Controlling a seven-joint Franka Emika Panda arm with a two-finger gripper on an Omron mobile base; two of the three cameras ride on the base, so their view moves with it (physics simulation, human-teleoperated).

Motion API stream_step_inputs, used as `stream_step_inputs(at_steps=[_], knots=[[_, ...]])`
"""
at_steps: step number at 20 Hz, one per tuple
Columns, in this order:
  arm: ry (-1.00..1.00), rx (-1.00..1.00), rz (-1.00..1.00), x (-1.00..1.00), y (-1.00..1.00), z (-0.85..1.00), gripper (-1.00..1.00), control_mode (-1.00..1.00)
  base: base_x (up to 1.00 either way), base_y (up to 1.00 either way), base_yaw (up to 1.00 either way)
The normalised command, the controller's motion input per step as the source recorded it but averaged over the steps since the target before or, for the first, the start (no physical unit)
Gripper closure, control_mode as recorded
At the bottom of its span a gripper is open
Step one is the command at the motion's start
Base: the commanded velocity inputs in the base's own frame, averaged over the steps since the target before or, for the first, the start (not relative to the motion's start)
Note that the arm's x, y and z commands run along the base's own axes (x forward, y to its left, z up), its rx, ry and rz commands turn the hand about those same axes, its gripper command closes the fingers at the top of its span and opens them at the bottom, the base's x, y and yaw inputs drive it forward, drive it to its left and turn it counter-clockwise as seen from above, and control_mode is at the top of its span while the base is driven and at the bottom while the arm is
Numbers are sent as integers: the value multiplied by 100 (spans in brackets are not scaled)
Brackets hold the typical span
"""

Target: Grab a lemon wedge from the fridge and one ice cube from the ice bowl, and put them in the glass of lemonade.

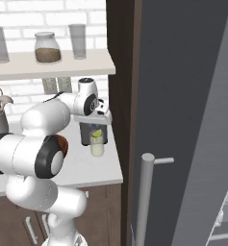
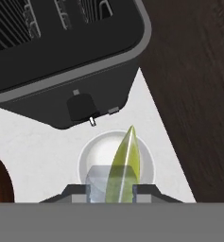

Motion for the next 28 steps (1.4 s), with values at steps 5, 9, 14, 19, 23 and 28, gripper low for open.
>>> stream_step_inputs(at_steps=[5,9,14,19,23,28], knots=[[0,0,0,2,0,0,100,-100,0,0,0],[0,0,0,2,0,0,100,-100,0,0,0],[0,0,0,0,0,0,100,-100,0,0,0],[0,0,0,0,0,0,-100,-100,0,0,0],[0,0,0,0,0,0,-100,-100,0,0,0],[0,0,0,0,0,0,-100,-100,0,0,0]])
